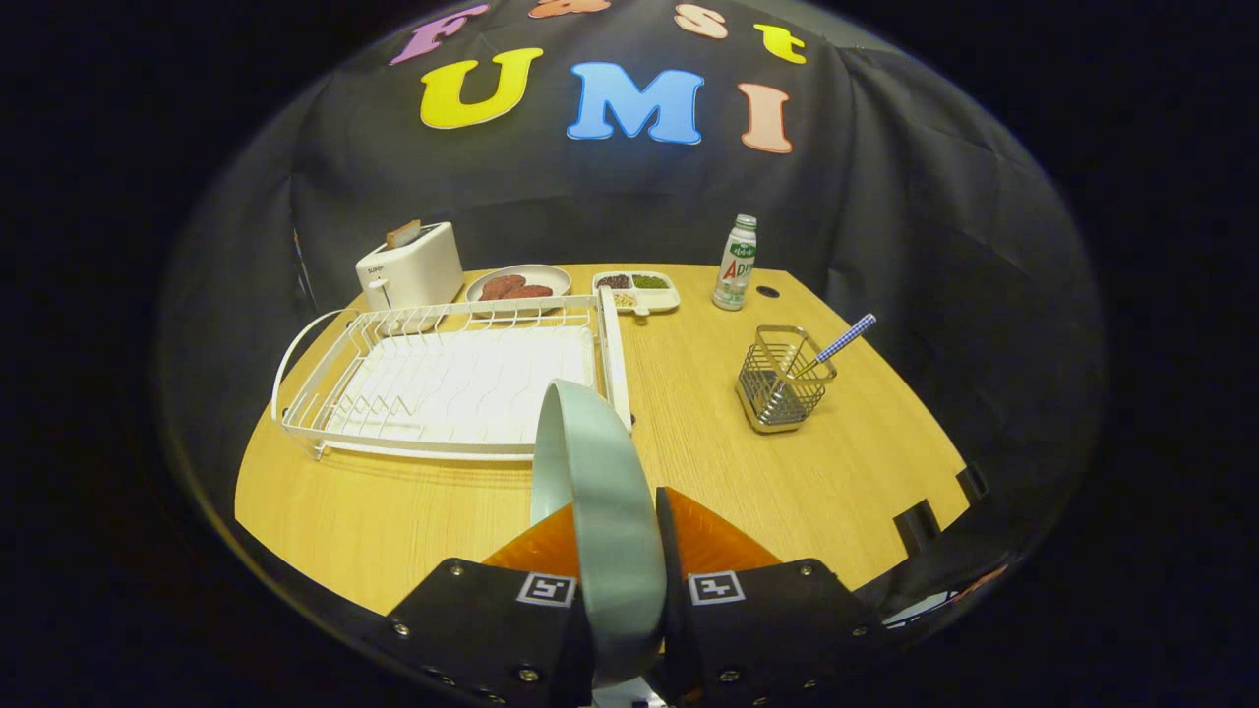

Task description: Take the plate from the dish rack, then take the spoon from the basket and place it into the plate.

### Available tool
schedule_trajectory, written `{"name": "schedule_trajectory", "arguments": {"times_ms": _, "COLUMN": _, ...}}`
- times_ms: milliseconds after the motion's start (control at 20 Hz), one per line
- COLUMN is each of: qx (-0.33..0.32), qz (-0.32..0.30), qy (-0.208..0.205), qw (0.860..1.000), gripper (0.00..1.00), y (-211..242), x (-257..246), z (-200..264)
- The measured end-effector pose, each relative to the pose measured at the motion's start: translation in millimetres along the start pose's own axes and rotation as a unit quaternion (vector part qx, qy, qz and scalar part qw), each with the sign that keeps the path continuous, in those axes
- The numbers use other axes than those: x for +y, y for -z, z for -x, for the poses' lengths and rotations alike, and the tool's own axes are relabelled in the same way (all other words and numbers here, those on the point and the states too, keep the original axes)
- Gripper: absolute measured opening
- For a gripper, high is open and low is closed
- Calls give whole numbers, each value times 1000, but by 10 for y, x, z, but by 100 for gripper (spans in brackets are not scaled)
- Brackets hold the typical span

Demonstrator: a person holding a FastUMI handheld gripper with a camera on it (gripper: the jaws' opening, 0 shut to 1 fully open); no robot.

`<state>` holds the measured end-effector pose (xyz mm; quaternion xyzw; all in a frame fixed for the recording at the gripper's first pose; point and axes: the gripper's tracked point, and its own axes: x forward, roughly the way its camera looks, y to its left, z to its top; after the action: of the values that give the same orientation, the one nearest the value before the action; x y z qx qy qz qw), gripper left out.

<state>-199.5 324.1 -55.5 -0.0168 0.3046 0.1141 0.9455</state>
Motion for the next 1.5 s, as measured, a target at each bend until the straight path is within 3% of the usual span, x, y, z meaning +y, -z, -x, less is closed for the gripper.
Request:
{"name": "schedule_trajectory", "arguments": {"times_ms": 250, "qx": 30, "qz": -76, "qy": -80, "qw": 993, "gripper": 27, "y": 211, "x": 164, "z": -152}}
{"name": "schedule_trajectory", "arguments": {"times_ms": 500, "qx": 63, "qz": -164, "qy": -139, "qw": 975, "gripper": 29, "y": 407, "x": 241, "z": -294}}
{"name": "schedule_trajectory", "arguments": {"times_ms": 650, "qx": 92, "qz": -174, "qy": -118, "qw": 973, "gripper": 35, "y": 668, "x": 66, "z": -408}}
{"name": "schedule_trajectory", "arguments": {"times_ms": 750, "qx": 90, "qz": -201, "qy": -129, "qw": 967, "gripper": 41, "y": 703, "x": 52, "z": -431}}
{"name": "schedule_trajectory", "arguments": {"times_ms": 850, "qx": 98, "qz": -207, "qy": -107, "qw": 968, "gripper": 44, "y": 786, "x": -79, "z": -490}}
{"name": "schedule_trajectory", "arguments": {"times_ms": 900, "qx": 104, "qz": -202, "qy": -92, "qw": 969, "gripper": 51, "y": 847, "x": -147, "z": -527}}
{"name": "schedule_trajectory", "arguments": {"times_ms": 1100, "qx": 106, "qz": -196, "qy": -74, "qw": 972, "gripper": 50, "y": 888, "x": -345, "z": -535}}
{"name": "schedule_trajectory", "arguments": {"times_ms": 1500, "qx": -21, "qz": -198, "qy": 14, "qw": 980, "gripper": 50, "y": -171, "x": -1035, "z": -520}}
